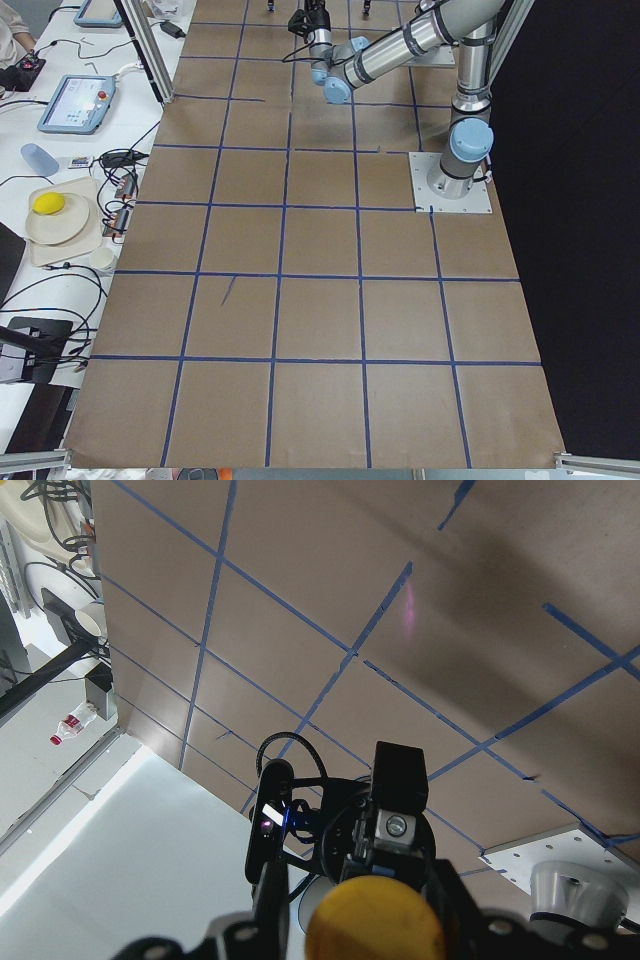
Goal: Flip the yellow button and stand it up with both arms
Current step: 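Hold the button with the left gripper while the right gripper grasps its cap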
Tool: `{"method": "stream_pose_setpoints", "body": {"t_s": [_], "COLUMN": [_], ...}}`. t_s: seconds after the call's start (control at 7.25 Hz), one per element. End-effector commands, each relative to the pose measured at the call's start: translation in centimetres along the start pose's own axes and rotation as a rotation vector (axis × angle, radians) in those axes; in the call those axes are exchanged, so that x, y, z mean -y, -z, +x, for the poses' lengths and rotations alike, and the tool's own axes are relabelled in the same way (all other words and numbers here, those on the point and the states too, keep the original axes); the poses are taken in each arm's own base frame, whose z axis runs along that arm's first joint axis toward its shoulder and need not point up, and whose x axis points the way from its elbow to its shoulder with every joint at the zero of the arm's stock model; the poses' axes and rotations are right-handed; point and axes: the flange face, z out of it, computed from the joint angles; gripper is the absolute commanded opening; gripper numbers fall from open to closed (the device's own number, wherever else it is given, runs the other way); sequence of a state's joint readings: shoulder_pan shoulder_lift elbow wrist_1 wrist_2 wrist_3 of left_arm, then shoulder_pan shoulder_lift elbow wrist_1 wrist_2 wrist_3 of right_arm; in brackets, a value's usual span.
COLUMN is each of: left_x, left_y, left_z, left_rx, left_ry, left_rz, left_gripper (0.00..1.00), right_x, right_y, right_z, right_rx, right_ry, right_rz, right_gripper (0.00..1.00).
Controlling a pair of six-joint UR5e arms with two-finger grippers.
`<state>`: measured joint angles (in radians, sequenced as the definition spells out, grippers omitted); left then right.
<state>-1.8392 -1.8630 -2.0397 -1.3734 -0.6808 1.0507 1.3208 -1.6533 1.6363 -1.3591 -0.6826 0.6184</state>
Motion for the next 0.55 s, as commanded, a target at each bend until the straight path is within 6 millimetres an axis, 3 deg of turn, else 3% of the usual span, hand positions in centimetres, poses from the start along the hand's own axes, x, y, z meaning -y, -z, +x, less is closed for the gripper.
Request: {"method": "stream_pose_setpoints", "body": {"t_s": [0.0,0.14,0.28,0.41], "left_x": [-0.1,-0.1,-0.1,0.2], "left_y": [-0.2,-0.3,-0.3,-0.9], "left_z": [0.5,0.6,0.6,1.6], "left_rx": [-0.004,-0.005,-0.007,-0.019], "left_ry": [-0.005,-0.007,-0.010,-0.042], "left_rz": [-0.002,-0.005,-0.008,-0.028], "left_gripper": [0.12,0.52,0.99,1.00], "right_x": [-0.1,-0.1,-0.1,-0.1], "right_y": [0.0,0.0,0.1,0.2], "right_z": [0.0,0.0,-0.1,-0.2], "right_rx": [0.001,0.001,0.002,0.003], "right_ry": [0.000,0.000,0.001,0.006], "right_rz": [-0.001,-0.001,0.000,0.004], "right_gripper": [0.12,0.11,0.10,0.10]}}
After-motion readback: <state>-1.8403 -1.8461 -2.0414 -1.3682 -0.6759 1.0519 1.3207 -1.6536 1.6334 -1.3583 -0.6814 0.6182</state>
